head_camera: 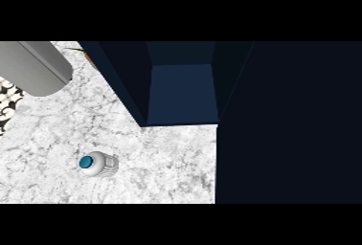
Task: Pick up the bottled water, place it into the cabinet and close the cabinet
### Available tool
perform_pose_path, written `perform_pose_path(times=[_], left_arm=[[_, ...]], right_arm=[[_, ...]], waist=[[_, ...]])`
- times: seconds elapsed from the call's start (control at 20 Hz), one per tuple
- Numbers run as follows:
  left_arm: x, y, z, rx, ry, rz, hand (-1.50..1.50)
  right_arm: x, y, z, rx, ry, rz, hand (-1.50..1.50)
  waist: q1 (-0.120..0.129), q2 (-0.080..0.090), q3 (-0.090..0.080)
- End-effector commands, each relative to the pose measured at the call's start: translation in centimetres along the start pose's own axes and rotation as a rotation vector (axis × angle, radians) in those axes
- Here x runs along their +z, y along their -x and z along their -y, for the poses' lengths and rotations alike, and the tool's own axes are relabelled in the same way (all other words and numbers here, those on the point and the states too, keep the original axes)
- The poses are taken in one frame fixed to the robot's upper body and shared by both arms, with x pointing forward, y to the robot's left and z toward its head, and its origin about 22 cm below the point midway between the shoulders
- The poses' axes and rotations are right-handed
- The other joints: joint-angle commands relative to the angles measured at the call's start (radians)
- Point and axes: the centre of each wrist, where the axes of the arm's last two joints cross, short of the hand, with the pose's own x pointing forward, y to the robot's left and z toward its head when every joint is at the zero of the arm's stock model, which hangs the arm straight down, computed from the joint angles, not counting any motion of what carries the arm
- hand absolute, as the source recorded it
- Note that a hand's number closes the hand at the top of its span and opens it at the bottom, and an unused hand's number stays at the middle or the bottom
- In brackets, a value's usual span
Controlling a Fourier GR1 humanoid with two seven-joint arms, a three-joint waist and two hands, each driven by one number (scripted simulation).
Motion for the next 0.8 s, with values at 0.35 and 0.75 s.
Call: perform_pose_path(times=[0.35,0.75], left_arm=[[-5.0,5.8,-3.6,-0.095,0.002,-0.046,-1.50],[-8.6,9.5,-5.2,-0.091,0.010,-0.084,-1.50]], right_arm=[[2.2,-4.3,-0.9,-0.084,-0.066,0.077,-1.50],[3.1,-4.3,-0.3,-0.074,-0.058,0.081,-1.50]], waist=[[-0.013,0.000,-0.002],[-0.007,0.001,-0.002]])
